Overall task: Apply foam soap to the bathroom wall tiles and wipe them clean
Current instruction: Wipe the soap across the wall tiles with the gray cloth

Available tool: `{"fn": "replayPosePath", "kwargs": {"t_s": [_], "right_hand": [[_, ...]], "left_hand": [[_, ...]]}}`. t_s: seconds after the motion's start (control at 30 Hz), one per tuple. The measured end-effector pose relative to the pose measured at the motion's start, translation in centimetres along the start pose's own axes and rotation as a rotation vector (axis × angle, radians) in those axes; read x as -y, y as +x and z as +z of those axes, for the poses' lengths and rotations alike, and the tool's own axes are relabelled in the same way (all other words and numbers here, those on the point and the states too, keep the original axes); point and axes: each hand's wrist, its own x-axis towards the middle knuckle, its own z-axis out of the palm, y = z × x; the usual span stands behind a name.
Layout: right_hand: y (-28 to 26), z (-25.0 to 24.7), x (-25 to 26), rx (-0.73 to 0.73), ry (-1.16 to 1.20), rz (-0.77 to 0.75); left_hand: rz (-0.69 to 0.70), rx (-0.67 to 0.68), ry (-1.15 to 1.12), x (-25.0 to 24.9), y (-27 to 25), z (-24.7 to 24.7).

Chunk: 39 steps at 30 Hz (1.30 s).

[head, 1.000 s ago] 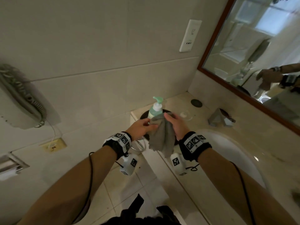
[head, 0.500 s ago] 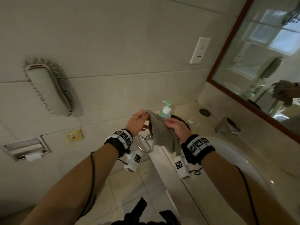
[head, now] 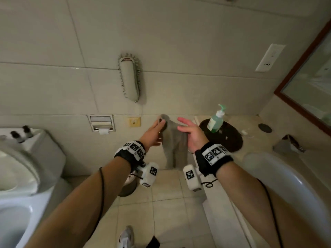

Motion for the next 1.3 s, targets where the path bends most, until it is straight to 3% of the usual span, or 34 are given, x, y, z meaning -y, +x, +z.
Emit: {"fn": "replayPosePath", "kwargs": {"t_s": [0.33, 0.57, 0.83, 1.17, 1.3], "right_hand": [[-0.8, 14.5, -2.5, 0.165, 0.118, 0.044], [0.0, 25.7, -5.9, 0.185, 0.058, 0.014], [0.4, 35.1, -8.6, 0.069, 0.085, 0.053], [1.4, 40.0, -10.1, 0.003, -0.291, 0.097], [1.3, 40.3, -9.8, -0.072, -0.451, 0.011]], "left_hand": [[0.066, -0.17, -0.308, 0.4, -7.8, -12.6], [0.09, -0.343, -0.233, 0.4, -12.4, -25.7], [0.109, -0.35, -0.032, -1.1, -17.0, -39.4], [0.223, -0.448, -0.094, -3.8, -19.2, -45.3], [0.227, -0.456, -0.087, -4.2, -18.7, -46.1]]}}
